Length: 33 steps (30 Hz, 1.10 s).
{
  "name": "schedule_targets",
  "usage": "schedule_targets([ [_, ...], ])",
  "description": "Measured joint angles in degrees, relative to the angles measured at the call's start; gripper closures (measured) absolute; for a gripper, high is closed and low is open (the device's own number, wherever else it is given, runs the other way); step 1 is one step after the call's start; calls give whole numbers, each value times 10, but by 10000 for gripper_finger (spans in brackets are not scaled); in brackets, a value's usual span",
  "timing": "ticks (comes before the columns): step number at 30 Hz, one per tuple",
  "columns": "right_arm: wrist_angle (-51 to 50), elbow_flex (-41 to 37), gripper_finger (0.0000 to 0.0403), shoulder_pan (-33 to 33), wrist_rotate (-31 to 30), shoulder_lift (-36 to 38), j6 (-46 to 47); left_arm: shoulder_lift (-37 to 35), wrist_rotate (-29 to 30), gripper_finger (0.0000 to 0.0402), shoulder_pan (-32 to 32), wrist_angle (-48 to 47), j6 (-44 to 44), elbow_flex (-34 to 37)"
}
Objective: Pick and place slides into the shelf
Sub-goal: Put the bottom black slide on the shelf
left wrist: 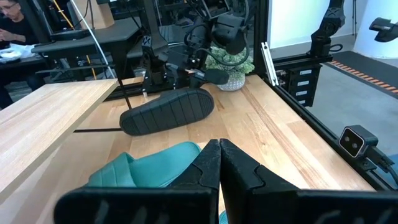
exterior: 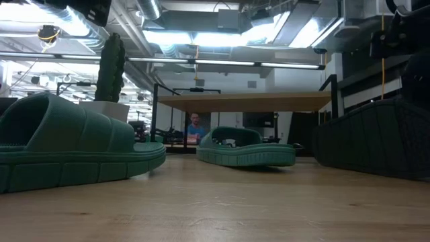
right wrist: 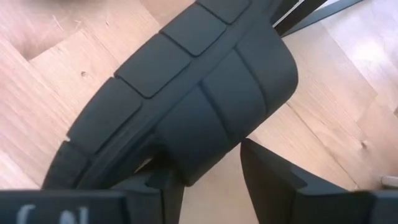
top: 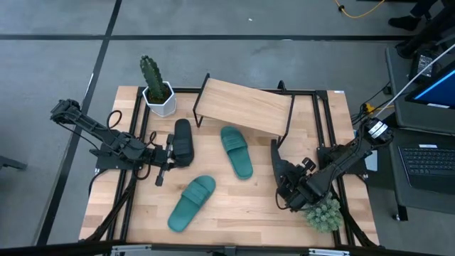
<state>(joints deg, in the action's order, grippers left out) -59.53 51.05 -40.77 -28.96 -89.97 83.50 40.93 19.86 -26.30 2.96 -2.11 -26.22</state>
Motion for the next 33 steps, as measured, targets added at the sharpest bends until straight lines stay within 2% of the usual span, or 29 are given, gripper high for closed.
schedule_targets([
  [9,0,0,387,0,-34,0,0,0,0,401,0,0,0,0],
  [21,17,1,391,0,-33,0,0,0,0,401,0,0,0,0],
  [27,2,32,391,0,-44,0,-12,0,0,401,0,0,0,0],
  [33,-19,82,391,0,-91,0,-59,0,0,401,0,0,0,0],
])
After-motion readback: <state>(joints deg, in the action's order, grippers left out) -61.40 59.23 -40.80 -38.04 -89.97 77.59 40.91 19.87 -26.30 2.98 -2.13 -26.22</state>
